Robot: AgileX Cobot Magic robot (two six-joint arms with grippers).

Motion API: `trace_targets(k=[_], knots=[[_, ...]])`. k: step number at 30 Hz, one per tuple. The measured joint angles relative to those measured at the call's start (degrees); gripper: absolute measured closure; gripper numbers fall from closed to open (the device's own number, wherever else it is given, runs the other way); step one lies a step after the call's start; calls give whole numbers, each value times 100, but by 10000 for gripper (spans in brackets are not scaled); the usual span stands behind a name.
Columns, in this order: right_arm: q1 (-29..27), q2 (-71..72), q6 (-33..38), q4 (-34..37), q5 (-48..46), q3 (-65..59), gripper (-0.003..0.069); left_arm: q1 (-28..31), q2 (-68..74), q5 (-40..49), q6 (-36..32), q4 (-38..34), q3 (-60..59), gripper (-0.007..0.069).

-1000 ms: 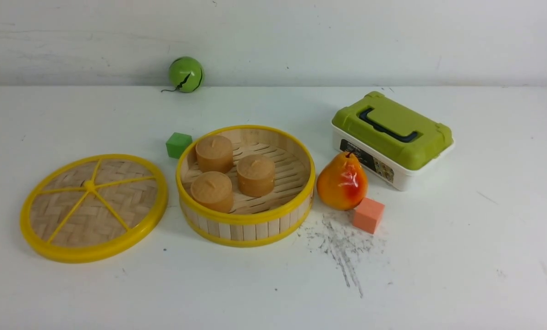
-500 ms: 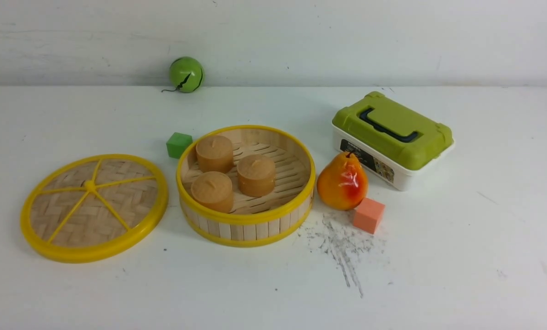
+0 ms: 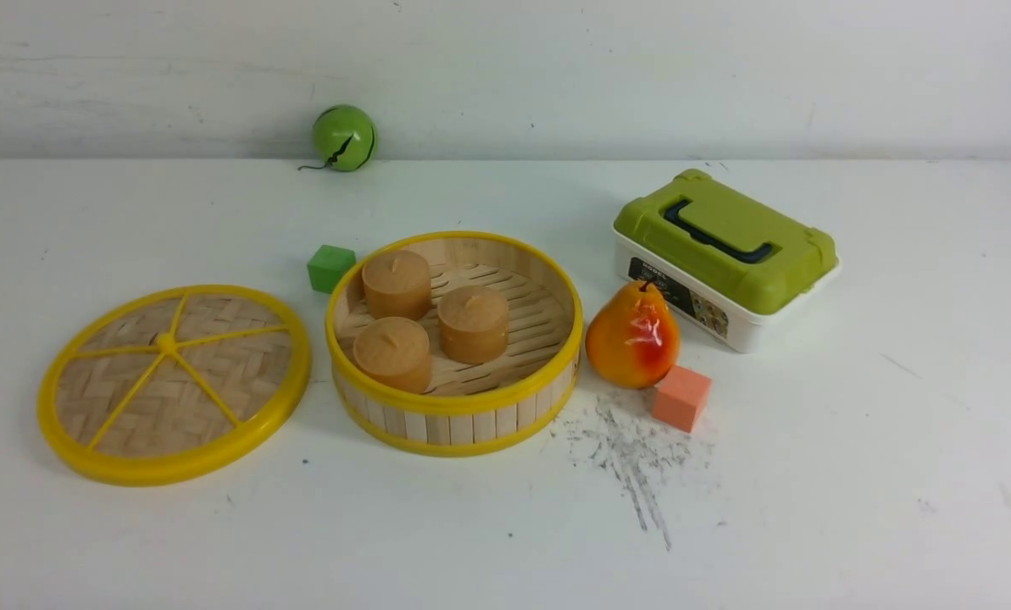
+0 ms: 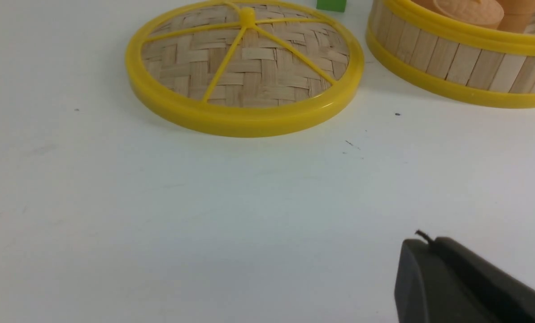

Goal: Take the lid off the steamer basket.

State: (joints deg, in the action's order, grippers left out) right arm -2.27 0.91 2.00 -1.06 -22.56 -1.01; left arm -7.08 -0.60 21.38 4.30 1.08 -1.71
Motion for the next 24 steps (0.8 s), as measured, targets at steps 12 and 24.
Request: trace_targets(k=[12,24], knots=[[0,0,0,0,0,0,419,0,0,0,-1,0,0,636],[0,0,0,0,0,0,419,0,0,0,-1,0,0,629]])
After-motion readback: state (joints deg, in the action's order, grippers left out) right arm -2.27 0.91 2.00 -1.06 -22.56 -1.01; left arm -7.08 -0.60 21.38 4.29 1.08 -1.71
